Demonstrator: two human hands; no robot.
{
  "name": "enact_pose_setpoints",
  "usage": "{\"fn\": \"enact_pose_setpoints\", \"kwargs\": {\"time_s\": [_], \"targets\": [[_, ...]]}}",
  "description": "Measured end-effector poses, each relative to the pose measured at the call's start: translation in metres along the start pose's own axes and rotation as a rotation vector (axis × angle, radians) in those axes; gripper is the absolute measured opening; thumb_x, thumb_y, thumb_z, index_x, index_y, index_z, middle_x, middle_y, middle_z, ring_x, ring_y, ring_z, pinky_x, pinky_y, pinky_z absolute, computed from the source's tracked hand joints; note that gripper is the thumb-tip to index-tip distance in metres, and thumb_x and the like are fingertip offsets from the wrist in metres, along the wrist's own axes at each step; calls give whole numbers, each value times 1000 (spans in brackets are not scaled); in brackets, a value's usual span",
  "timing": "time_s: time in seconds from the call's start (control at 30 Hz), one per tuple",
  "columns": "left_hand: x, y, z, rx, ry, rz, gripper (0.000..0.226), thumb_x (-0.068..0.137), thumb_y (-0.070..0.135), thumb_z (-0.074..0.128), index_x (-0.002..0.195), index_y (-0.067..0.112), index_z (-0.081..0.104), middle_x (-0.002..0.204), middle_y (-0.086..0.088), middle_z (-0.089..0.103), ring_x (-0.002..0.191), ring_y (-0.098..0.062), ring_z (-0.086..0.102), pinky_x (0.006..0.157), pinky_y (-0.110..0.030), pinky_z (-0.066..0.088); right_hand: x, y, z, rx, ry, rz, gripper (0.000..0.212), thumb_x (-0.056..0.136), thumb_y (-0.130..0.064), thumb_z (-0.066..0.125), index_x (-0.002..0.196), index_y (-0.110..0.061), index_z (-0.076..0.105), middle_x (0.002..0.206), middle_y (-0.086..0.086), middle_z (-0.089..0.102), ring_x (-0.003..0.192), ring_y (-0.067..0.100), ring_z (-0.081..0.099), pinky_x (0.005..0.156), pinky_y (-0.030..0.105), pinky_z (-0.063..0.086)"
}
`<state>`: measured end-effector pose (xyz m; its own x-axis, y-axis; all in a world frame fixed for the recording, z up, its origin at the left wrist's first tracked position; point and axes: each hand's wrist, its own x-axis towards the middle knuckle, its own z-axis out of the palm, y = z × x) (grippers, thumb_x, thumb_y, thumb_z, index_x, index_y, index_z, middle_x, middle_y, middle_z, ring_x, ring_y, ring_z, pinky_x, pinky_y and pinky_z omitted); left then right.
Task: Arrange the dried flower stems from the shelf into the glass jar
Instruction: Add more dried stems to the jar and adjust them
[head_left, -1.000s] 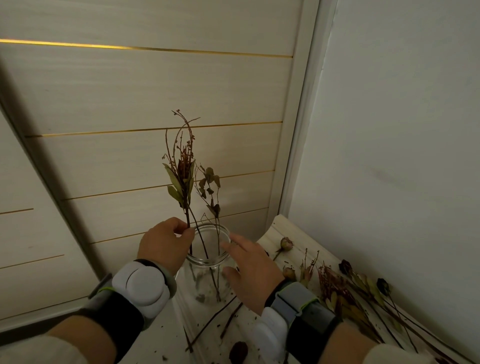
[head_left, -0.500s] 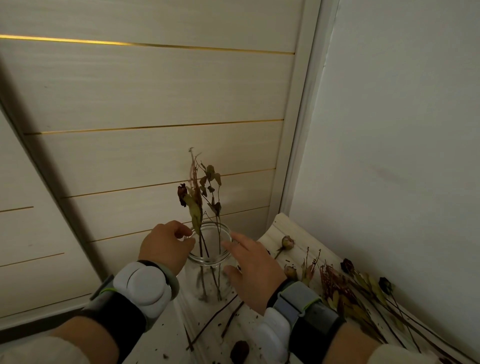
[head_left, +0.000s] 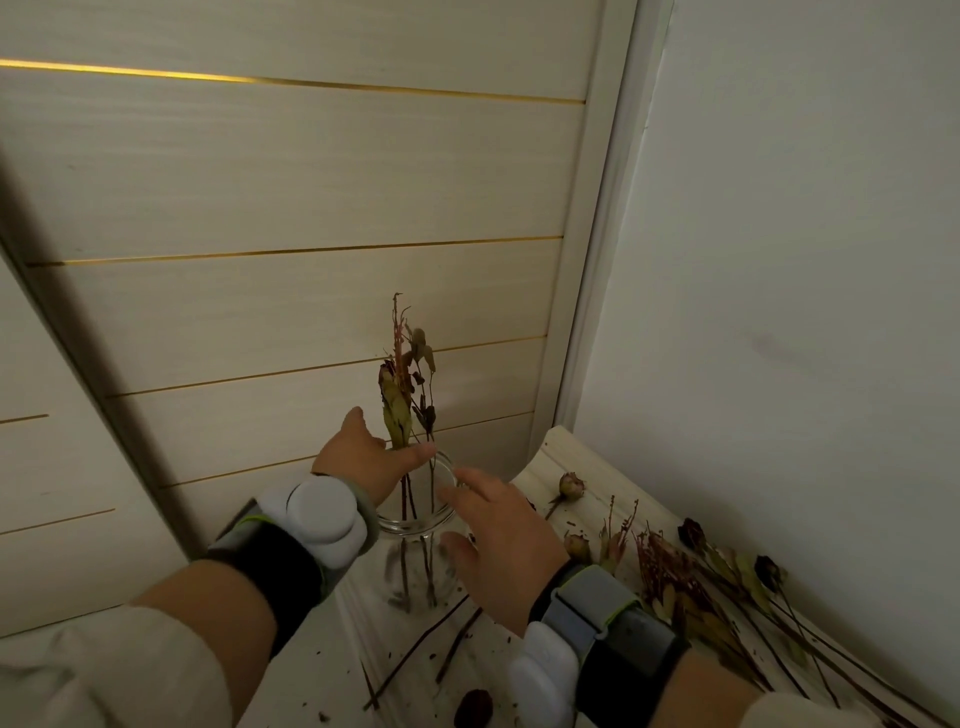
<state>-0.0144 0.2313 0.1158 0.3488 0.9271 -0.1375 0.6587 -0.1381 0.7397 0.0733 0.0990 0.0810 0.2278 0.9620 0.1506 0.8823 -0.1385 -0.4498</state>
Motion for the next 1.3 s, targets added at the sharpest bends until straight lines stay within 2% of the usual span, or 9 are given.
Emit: {"fn": "enact_pose_setpoints", "kwargs": {"time_s": [0.1, 0.27, 0.37, 0.57, 0.73, 0.8, 0.97, 1.1, 1.3], "targets": [[12, 2, -1, -45, -5, 8, 104, 76, 42, 72, 150, 10, 6, 130, -8, 59, 124, -28, 50, 102, -36, 37, 1, 4, 1, -13, -38, -11, 46, 95, -27, 43, 141, -23, 38, 153, -3, 24, 138, 19, 29, 112, 29, 28], [21, 1, -6, -9, -7, 131, 43, 79, 20, 70, 117, 7, 56, 102, -6, 63, 95, -24, 57, 85, -30, 41, 1, 5, 0, -17, -41, -15, 48, 96, -28, 44, 143, -23, 35, 155, -2, 21, 142, 19, 24, 116, 30, 24], [24, 1, -11, -92, -146, 131, 22, 76, 15, 71, 97, 20, 67, 103, -5, 70, 102, -24, 61, 98, -35, 42, 0, 6, -1, 5, -19, -19, 47, 95, -29, 43, 142, -21, 38, 155, -1, 23, 141, 20, 26, 114, 30, 24], [26, -4, -18, -208, -317, 144, 33, 80, -6, 61, 83, 27, 67, 101, -1, 66, 105, -21, 57, 107, -36, 36, 0, 7, 0, 82, 6, -27, 48, 93, -35, 44, 139, -22, 41, 151, -1, 30, 139, 18, 29, 111, 23, 23], [29, -10, -25, -203, -298, 146, 31, 82, 0, 63, 84, 30, 65, 90, 7, 63, 91, -13, 55, 91, -28, 32, 16, 9, -12, 359, 204, 217, 27, 92, -29, 52, 117, -26, 58, 120, -8, 54, 111, 8, 51, 94, 20, 41], [30, -10, -27, -210, -301, 150, 29, 82, 0, 62, 85, 28, 65, 87, 6, 63, 84, -10, 54, 87, -27, 31, 26, 8, -17, 465, 181, 310, 37, 90, -34, 57, 125, -26, 52, 124, -8, 55, 115, 10, 52, 97, 23, 41], [35, -18, -32, -178, -259, 107, 42, 81, 6, 68, 120, 17, 59, 107, -1, 64, 101, -17, 54, 97, -30, 32, 50, 6, -19, 527, 92, 434, 56, 85, -42, 62, 135, -22, 45, 132, -3, 55, 121, 15, 51, 102, 28, 40], [40, -28, -38, -135, -176, 96, 30, 75, 24, 75, 102, 28, 62, 113, -2, 67, 111, -23, 57, 104, -41, 38, 50, 8, -16, 486, 78, 442, 46, 85, -39, 62, 128, -22, 53, 127, -2, 59, 117, 15, 54, 103, 31, 43], [34, -23, -34, -364, -195, 47, 31, 77, 20, 72, 106, 16, 63, 107, -4, 71, 108, -21, 61, 82, -29, 42, 43, 8, -14, 433, 88, 445, 36, 88, -38, 59, 119, -23, 60, 121, -4, 63, 113, 13, 57, 100, 29, 44]]}}
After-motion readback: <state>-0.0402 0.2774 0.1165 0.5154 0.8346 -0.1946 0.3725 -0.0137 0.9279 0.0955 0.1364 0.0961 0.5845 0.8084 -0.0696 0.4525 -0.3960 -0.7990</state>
